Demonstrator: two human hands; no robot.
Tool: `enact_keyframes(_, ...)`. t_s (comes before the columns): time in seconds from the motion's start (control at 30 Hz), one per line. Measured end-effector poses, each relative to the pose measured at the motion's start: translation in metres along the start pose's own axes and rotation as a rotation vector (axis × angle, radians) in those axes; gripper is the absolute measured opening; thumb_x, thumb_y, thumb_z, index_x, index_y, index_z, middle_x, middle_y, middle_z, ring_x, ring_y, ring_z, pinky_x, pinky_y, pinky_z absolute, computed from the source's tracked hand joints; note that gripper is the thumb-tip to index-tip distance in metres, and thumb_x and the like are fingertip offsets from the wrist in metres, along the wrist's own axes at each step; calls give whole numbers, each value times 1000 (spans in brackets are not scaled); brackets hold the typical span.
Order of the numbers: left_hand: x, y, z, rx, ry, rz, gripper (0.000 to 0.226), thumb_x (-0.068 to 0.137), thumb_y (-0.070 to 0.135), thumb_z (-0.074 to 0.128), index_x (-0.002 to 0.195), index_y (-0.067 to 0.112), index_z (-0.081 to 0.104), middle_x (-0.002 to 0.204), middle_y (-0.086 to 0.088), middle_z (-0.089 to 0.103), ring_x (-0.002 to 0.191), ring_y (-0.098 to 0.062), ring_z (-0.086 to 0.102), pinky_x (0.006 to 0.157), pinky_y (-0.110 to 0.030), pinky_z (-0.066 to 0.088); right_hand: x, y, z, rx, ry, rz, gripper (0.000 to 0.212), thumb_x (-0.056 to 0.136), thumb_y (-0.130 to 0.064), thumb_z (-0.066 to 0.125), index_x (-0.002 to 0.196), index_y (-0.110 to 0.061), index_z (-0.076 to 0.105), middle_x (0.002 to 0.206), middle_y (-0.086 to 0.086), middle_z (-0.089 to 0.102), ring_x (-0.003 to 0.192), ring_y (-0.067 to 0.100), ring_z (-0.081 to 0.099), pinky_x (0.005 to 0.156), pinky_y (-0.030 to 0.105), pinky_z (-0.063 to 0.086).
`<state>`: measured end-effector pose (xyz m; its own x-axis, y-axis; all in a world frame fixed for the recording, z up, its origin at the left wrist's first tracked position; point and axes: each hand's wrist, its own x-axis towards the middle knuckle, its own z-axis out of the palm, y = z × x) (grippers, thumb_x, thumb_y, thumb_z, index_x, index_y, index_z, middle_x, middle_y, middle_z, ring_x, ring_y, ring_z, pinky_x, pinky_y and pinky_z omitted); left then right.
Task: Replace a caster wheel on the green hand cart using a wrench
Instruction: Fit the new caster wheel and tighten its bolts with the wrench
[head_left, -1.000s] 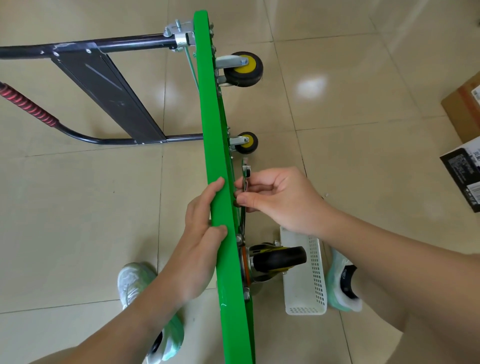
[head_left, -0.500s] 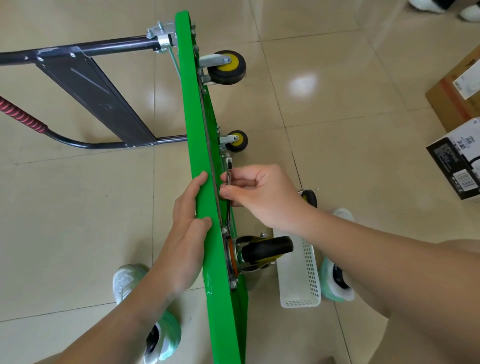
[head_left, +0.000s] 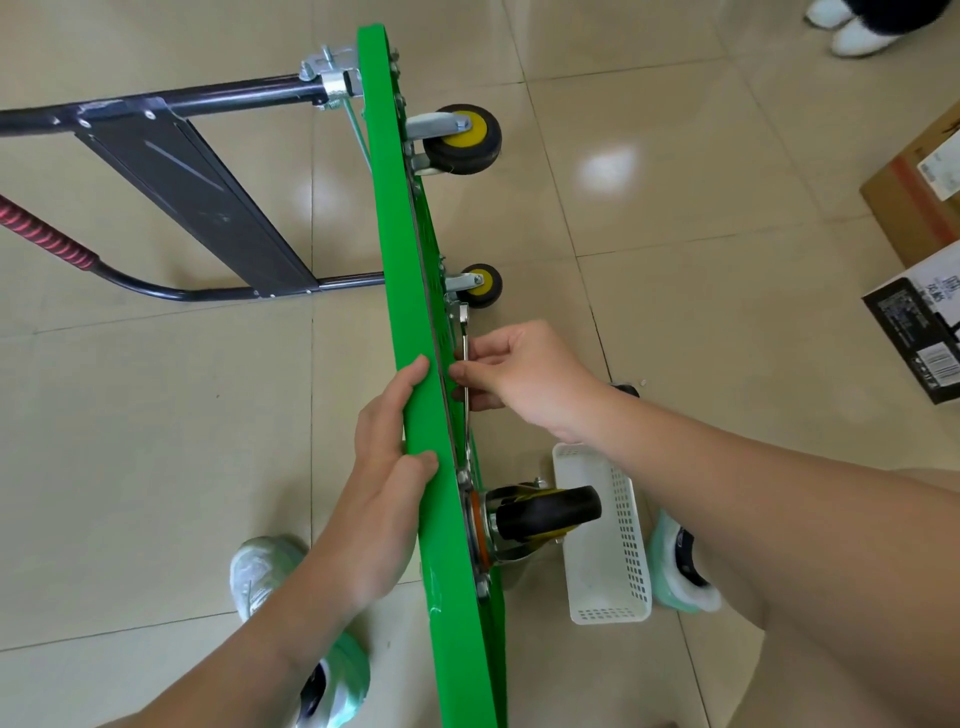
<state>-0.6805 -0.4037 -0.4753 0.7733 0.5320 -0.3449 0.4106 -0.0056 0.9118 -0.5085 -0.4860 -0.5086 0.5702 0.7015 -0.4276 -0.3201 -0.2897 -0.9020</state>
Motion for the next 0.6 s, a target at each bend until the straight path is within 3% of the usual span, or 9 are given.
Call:
enact_keyframes(0.1,3,10,4,5,35,-33,91,84,-31,41,133,46,46,133,22,45,128,4,48,120,-52,37,3,2,-3,29,-19,51,11,91,-5,72,101,-3,75,91,12,79,84,24,77,75,32,63)
enact_keyframes(0.23,-1,26,8,-1,41,-56,83,84,-37,36,137,27,43,137,10,43,121,1,48,120,-48,36,7,5,-7,47,11,106,13,91,-4,72,102,3,74,91,16,77,79,24,77,71,29,62)
enact_keyframes(0.37,-2,37,10,27,39,-74,83,85,-37,35,145,20,40,143,6,37,127,-5,42,120,-46,36,10,7,-5,33,-14,129,19,91,-6,72,107,3,73,97,18,77,84,27,77,79,36,63)
enact_keyframes(0.5,-4,43,11,16,41,-114,81,86,-37,35,139,24,41,141,7,37,116,3,49,118,-50,38,16,13,-6,42,24,227,27,91,-7,73,114,6,69,101,19,75,82,27,77,82,40,63)
enact_keyframes(0.6,-5,44,10,3,40,-141,80,87,-35,36,138,27,42,141,11,39,125,-3,47,118,-53,38,18,18,-5,78,59,346,36,90,-2,73,122,10,61,106,24,73,86,32,76,84,43,62)
